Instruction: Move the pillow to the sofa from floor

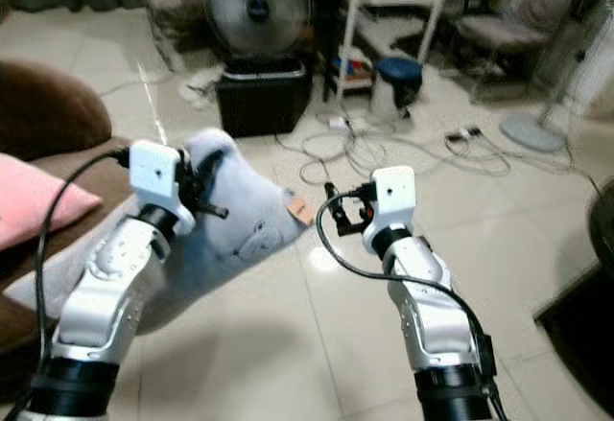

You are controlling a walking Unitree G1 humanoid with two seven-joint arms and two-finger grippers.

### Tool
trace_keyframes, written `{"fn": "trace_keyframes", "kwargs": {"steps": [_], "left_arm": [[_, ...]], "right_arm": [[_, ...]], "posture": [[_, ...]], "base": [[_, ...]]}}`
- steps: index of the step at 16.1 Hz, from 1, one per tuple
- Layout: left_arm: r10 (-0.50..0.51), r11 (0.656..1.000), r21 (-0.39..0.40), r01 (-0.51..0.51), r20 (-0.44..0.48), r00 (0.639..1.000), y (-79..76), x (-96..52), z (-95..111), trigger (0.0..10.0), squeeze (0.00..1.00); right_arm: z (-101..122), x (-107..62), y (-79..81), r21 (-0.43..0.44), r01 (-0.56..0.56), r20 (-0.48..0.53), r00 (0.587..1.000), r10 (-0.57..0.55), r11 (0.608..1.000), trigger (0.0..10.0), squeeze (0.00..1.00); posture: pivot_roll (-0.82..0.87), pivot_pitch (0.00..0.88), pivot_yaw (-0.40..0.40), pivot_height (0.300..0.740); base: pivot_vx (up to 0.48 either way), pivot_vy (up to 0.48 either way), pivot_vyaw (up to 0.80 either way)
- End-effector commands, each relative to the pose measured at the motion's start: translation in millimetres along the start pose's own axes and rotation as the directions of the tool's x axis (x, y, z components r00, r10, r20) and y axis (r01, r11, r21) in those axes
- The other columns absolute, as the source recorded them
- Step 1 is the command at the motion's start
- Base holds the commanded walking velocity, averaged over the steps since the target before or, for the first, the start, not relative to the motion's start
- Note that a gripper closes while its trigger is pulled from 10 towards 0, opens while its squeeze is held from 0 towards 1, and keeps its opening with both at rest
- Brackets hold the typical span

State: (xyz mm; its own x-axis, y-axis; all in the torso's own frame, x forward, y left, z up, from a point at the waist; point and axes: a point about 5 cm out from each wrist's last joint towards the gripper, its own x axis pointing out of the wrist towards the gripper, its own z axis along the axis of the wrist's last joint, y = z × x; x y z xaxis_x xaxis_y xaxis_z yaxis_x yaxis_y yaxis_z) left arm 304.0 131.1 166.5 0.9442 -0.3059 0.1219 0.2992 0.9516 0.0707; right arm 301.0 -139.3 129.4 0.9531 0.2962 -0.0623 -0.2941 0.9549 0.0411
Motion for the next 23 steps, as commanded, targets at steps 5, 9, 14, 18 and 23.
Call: {"fn": "trace_keyframes", "kwargs": {"steps": [5,9,14,18,23], "left_arm": [[0.025,0.999,0.027,-0.027,0.068,0.997,8.0,5.3,16,10.0,0.0],[0.017,0.999,0.037,-0.019,0.062,0.998,9.6,7.3,16,10.0,0.0],[0.05,0.997,0.058,-0.055,0.074,0.996,16.4,6.0,19,10.0,0.0],[0.034,0.998,0.054,-0.037,0.069,0.997,12.7,7.8,17,10.0,0.0],[0.049,0.998,0.047,-0.051,0.05,0.998,12.0,5.2,10,10.0,0.0]], "right_arm": [[8,6.5,6.8,-0.029,-0.025,0.028,0.999,0.026,0.999,10.0,0.0],[8,8.0,6.1,-0.029,-0.015,0.031,0.999,0.016,0.999,10.0,0.0],[10,12.2,6.9,-0.047,-0.029,0.034,0.999,0.031,0.998,10.0,0.0],[8,7.7,3.5,-0.051,-0.016,0.032,0.999,0.017,0.999,10.0,0.0],[3,4.7,2.7,-0.072,-0.014,0.013,1.0,0.015,0.997,10.0,0.0]], "posture": [[0.15,0.0,-0.025,0.74],[0.15,0.0,-0.013,0.74],[0.15,0.0,-0.031,0.74],[0.12,0.0,-0.014,0.74],[0.11,0.0,-0.009,0.74]], "base": [[0.385,0.0,0.0],[0.389,0.0,0.0],[0.395,0.0,0.0],[0.399,0.0,0.0],[0.4,0.0,0.48]]}}
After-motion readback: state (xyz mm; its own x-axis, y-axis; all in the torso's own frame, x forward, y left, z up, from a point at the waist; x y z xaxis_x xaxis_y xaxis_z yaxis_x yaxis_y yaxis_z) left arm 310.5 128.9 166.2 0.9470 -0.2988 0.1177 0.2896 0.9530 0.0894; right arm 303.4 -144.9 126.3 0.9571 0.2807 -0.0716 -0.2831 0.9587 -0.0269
